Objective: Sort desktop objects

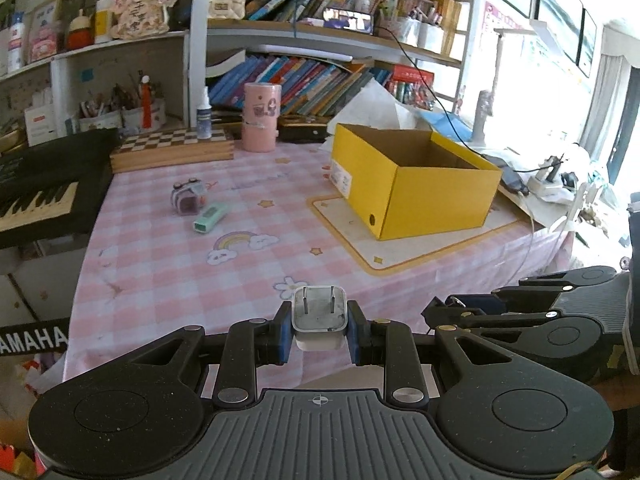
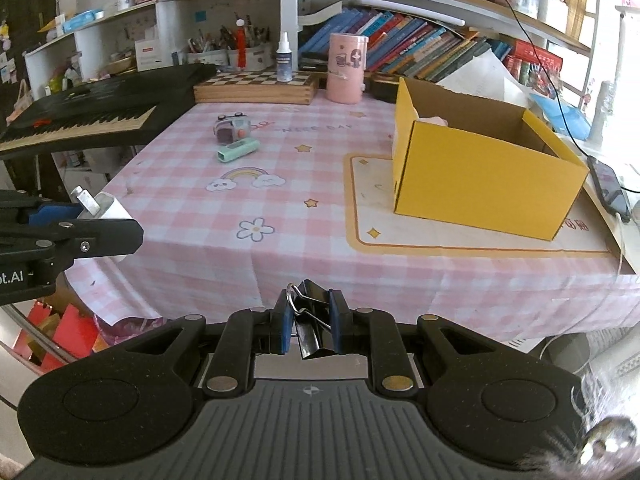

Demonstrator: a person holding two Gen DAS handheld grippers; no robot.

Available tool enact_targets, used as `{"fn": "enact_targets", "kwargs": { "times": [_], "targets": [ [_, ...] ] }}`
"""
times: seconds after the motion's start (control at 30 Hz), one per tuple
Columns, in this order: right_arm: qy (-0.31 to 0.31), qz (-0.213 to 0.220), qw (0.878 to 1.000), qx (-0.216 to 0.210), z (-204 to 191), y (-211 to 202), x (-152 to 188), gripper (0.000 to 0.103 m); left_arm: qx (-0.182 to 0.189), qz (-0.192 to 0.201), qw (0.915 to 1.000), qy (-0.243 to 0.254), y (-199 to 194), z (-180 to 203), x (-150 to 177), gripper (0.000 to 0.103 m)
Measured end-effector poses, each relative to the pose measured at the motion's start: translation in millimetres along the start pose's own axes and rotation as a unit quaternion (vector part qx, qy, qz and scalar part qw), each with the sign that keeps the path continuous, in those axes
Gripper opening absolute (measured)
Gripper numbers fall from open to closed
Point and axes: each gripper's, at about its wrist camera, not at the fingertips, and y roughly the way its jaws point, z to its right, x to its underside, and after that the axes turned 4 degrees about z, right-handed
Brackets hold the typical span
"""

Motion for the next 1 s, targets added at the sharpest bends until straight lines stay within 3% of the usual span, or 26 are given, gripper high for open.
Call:
{"fn": "enact_targets", "kwargs": {
  "times": [0.6,1.0],
  "targets": [
    [0.067,-0.012,0.996,0.061,61,-8,13,0.017,0.078,-0.027,0.9948,0.06,46,50,-15,0.026],
    [0.092,-0.033,0.991,0.092,101,-3,17,0.017,0.117,-0.044,0.9895,0.073,81,80,-25,0.026]
  ]
}}
